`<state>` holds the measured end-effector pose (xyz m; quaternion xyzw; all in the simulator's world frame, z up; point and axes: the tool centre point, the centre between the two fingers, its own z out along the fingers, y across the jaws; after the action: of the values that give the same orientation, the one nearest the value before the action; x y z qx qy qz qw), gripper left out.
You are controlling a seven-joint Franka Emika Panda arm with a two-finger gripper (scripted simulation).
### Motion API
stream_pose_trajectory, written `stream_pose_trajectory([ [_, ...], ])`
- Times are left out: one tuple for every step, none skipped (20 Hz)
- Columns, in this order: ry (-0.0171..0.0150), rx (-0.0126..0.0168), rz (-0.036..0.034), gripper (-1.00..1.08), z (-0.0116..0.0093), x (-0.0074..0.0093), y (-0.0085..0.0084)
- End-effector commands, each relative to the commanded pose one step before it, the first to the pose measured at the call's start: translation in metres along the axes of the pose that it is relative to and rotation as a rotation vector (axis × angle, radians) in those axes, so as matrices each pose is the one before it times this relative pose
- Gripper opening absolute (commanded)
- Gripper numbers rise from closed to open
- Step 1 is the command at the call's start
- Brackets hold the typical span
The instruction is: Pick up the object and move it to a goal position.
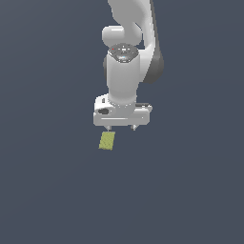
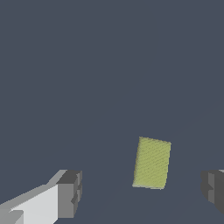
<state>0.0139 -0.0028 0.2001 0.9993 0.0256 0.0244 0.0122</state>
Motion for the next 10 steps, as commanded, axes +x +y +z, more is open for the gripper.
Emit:
stream_pose_trajectory([
  [0.00000,0.00000,0.00000,1.00,0.00000,0.00000,0.00001],
  [0.00063,-0.00007,0.00074,1.00,-0.00029,0.00004,0.00074],
  [0.00193,-0.00019,0.00230,1.00,-0.00093,0.00011,0.00227],
  [0.00314,-0.00033,0.00366,1.00,-0.00156,0.00021,0.00366],
  [0.00440,-0.00052,0.00488,1.00,-0.00234,0.00031,0.00494],
  [0.00541,-0.00074,0.00554,1.00,-0.00317,0.00046,0.00577],
  [0.00513,-0.00081,0.00460,1.00,-0.00341,0.00056,0.00503],
  [0.00403,-0.00073,0.00292,1.00,-0.00311,0.00057,0.00347],
  [0.00279,-0.00059,0.00137,1.00,-0.00255,0.00052,0.00195],
  [0.00133,-0.00035,0.00017,1.00,-0.00160,0.00042,0.00067],
])
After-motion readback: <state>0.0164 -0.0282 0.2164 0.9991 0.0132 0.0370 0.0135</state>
